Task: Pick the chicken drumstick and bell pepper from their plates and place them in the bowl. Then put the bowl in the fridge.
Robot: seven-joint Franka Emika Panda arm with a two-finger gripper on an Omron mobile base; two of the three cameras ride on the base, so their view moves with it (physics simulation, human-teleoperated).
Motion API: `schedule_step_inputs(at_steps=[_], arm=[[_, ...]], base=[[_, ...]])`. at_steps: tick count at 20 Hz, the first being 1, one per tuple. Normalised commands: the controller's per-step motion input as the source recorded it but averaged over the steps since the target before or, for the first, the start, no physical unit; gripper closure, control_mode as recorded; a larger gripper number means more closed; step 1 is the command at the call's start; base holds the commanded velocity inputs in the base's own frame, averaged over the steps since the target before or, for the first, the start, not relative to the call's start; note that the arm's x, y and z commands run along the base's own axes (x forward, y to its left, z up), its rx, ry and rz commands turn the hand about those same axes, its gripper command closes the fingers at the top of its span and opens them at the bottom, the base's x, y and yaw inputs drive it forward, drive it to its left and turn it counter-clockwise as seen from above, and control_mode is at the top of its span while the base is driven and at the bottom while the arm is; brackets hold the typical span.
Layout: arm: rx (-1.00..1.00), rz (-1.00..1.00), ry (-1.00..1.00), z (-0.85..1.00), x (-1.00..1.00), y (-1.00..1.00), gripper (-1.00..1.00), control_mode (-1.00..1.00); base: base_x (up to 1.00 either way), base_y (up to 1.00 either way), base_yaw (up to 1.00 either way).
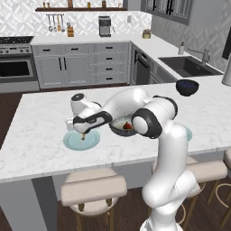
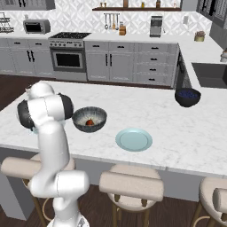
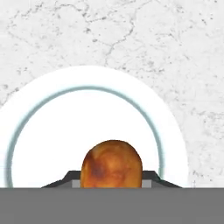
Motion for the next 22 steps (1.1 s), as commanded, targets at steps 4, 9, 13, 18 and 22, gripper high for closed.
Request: schedule_step_inputs(at_steps=[4,9,13,18,22], arm=[[0.00,0.00,-0.01,0.89,-0.24,-0.82,1.00,-1.00],[0.00,-0.01,0.00,0.74,-0.01,-1.00,1.00,-1.00],[-0.05,-0.03,0.00,0.16,0.03,-0.98,1.00,-1.00],[-0.05,-0.01,0.07,-0.03,0.27,-0.96,1.00,-1.00],[0.00,0.00,0.08,-0.26,0.53,-0.62,1.00,-1.00]], base=[[0.00,0.00,0.00],[0.00,0.00,0.00],[0.00,0.00,0.00],[0.00,0.00,0.00],[0.00,0.00,0.00]])
